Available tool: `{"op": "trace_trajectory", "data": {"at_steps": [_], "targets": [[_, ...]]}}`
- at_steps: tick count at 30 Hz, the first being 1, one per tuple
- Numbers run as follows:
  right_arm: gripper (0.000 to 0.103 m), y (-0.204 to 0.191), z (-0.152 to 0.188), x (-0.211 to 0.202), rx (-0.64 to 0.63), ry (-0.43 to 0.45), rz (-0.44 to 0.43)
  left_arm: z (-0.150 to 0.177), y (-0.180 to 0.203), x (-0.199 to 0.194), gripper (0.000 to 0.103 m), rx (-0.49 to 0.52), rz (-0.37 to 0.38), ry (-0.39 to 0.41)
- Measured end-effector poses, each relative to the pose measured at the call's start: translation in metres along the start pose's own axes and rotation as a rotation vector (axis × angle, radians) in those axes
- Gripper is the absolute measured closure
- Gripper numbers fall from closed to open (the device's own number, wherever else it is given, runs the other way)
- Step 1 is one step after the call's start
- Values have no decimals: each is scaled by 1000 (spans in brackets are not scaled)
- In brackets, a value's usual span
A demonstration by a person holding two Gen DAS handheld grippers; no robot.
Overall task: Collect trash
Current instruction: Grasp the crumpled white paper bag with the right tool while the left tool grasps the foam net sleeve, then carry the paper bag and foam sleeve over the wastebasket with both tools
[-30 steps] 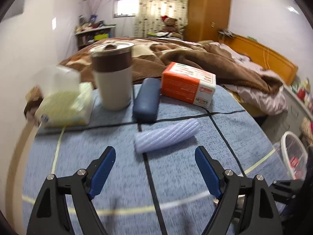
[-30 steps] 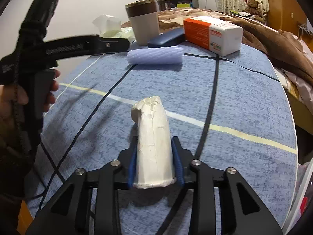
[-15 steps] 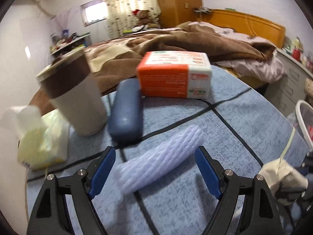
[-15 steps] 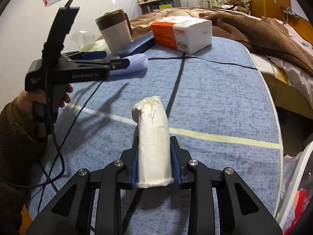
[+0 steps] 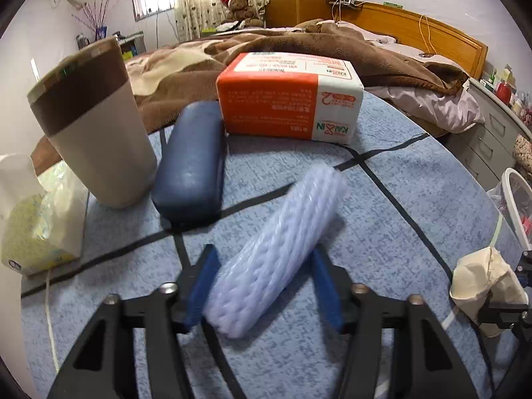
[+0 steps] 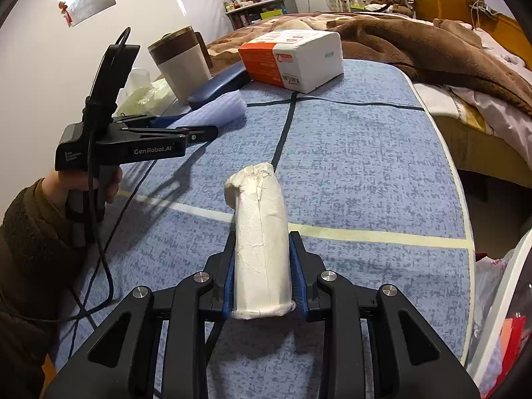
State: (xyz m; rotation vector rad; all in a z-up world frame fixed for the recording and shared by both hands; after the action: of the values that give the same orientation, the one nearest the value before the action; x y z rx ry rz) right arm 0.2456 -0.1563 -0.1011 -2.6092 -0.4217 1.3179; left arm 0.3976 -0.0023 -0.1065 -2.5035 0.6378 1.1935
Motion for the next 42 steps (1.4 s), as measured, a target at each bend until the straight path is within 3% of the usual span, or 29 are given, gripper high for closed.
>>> {"op": "trace_trajectory", "data": {"at_steps": [3, 9, 21, 42], "targets": [[74, 2, 0, 0, 6, 3, 2, 0, 2, -1, 63, -31, 6, -3], [74, 3, 1, -5, 12, 14, 2, 3, 16, -7, 73, -51, 9, -2], [74, 4, 1, -34, 16, 84, 31, 16, 40, -58, 73, -82, 19, 65], [74, 14, 22, -124, 42, 242, 86, 48, 111, -145, 73, -102, 37, 175]]}}
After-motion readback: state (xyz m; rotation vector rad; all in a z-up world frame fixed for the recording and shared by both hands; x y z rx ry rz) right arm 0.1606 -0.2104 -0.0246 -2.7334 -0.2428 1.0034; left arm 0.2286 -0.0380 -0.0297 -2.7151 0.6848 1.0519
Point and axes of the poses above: each gripper's, at about its wrist camera, not at the fingertips, and x roughly the way its jaws point, y to its right, z to its underside, the point moved 4 cm from there along x, roughly the way its jaws point, and after that the axes turned 2 degrees about -z, right-handed, at the moved point
